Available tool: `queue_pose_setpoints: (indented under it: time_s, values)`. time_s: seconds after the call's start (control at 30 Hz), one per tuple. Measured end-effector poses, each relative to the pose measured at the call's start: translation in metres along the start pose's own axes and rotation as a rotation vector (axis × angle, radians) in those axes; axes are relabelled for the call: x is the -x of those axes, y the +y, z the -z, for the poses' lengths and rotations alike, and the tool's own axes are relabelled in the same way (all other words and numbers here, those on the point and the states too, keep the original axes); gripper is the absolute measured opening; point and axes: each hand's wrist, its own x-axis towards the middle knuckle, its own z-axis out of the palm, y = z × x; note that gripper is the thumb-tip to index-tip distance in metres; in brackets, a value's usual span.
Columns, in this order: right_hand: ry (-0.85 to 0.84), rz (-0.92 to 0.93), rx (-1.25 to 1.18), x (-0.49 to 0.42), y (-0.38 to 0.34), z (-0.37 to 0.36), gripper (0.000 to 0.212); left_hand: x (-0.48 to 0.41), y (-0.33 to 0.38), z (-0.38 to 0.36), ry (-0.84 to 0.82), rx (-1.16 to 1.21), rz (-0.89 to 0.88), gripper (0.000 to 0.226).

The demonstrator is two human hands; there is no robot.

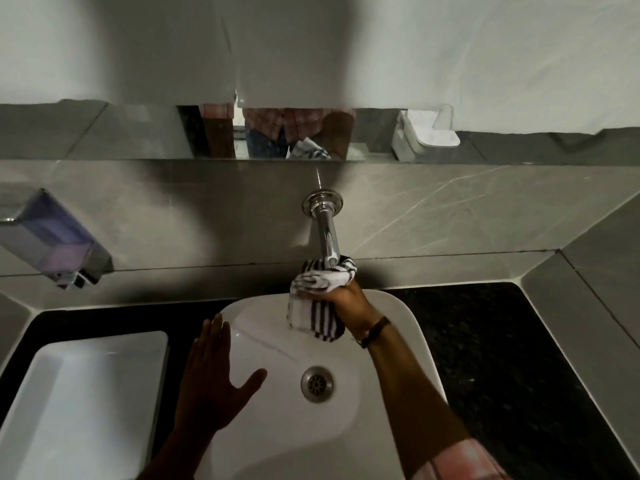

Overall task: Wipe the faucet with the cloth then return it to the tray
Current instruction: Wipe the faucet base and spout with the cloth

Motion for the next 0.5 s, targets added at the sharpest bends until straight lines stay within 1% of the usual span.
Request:
queue_pose_setpoints:
  time_s: [0.03,0.1,0.13,0.2,0.23,0.27,0.33,0.37,0.43,0.5]
  values:
    - [-0.06,-0.061,-0.069,-0.001,0.003,0.003,0.023,0.001,0.0,0.0,0.005,-0.001,0.003,0.121]
    - [-0.098,-0.118,-0.174,0.001,0.011,0.002,0.028,0.001,0.0,0.0,0.018,-0.012,0.008,0.121]
    - [-0.084,-0.11,-0.211,0.002,0.014,-0.001,0.027,0.001,0.0,0.0,0.016,-0.012,0.01,0.121]
    - [0.041,-0.024,-0.208,0.0,0.023,-0.008,0.023,0.001,0.0,-0.001,0.002,-0.016,0.01,0.121]
    - [0.15,0.044,-0.142,0.0,0.026,-0.013,0.024,0.001,0.0,-0.001,0.004,-0.015,0.004,0.121]
    - [0.279,0.103,-0.026,0.001,0.03,-0.019,0.026,0.001,-0.001,-0.001,0.005,-0.017,0.005,0.12]
    - [0.501,0.183,0.249,0.011,0.035,-0.03,0.023,0.002,-0.001,-0.001,0.017,-0.025,-0.016,0.119]
    - [0.581,0.193,0.4,0.019,0.037,-0.034,0.023,0.002,-0.001,-0.001,0.035,-0.029,-0.024,0.118]
    - [0.663,0.131,0.621,0.039,0.041,-0.036,0.021,0.002,-0.002,-0.001,0.034,-0.009,-0.024,0.116]
    - [0.675,0.03,0.737,0.061,0.049,-0.028,0.013,0.0,0.001,0.001,0.047,0.013,-0.023,0.114]
